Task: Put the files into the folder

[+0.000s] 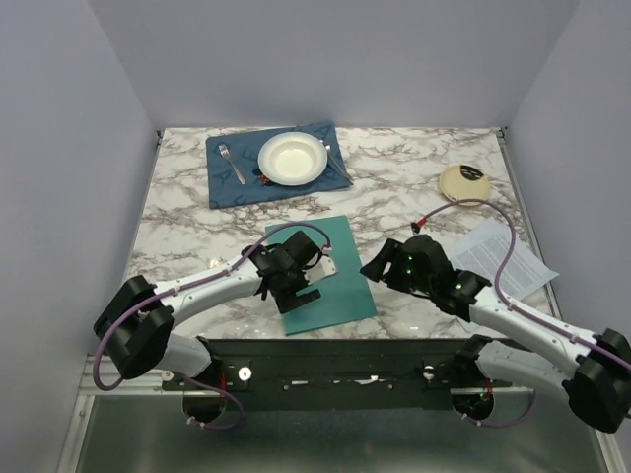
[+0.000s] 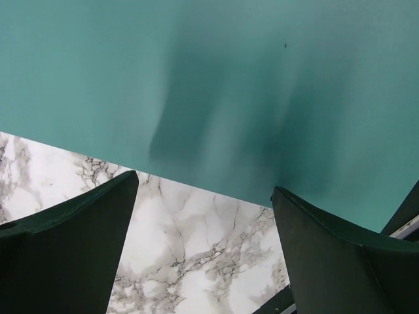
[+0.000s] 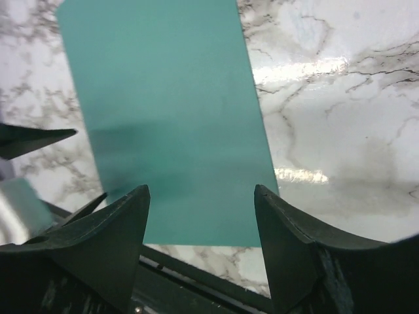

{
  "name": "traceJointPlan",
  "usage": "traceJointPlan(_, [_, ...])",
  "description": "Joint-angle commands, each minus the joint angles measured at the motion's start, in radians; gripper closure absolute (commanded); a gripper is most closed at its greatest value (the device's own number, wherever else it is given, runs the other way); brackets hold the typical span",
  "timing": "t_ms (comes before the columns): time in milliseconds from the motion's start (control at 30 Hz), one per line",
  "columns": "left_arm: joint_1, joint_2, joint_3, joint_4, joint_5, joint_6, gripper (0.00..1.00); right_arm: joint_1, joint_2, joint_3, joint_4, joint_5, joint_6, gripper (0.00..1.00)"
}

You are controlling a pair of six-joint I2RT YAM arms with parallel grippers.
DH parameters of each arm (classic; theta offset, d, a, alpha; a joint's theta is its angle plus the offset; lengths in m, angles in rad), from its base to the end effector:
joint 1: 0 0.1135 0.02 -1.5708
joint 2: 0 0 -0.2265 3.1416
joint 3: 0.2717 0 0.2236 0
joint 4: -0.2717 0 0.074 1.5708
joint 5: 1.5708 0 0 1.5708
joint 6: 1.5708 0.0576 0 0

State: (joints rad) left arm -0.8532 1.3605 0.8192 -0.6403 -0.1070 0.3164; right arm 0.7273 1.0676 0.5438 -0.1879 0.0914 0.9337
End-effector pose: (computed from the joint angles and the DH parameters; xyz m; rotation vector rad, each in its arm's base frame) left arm 0.1612 -0.1753 0.1540 1.4877 2.2994 -0.0017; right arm 0.1729 0.1468 0.1704 0.2969 2.3794 0.7368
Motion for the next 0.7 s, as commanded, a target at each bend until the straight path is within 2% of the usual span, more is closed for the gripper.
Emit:
traceJointPlan(0, [0.002,0.023,0.067,-0.041,-0.006,-0.030,0.01,0.006,-0.147,-0.039,-0.136,-0.029,0.043,0.26])
traceJointPlan(133, [0.055,0.040,0.136,0.016,-0.115,-0.020,0.01,0.017,-0.262,-0.117,-0.096,-0.160,0.106,0.27])
traceJointPlan(200, [0.150,0.092,0.221,0.054,-0.154,-0.039,0.01,0.023,-0.281,-0.192,0.016,-0.250,0.120,0.29])
traceJointPlan(300, [0.293,0.196,0.363,0.068,-0.169,-0.063,0.01,0.052,-0.244,-0.217,0.068,-0.294,0.096,0.29])
traceJointPlan(400, [0.365,0.297,0.468,0.077,-0.183,-0.069,0.01,0.098,-0.160,-0.213,0.131,-0.326,0.083,0.28])
traceJointPlan(667, [0.378,0.420,0.540,0.128,-0.212,-0.085,0.01,0.190,-0.018,-0.182,0.209,-0.320,0.100,0.28])
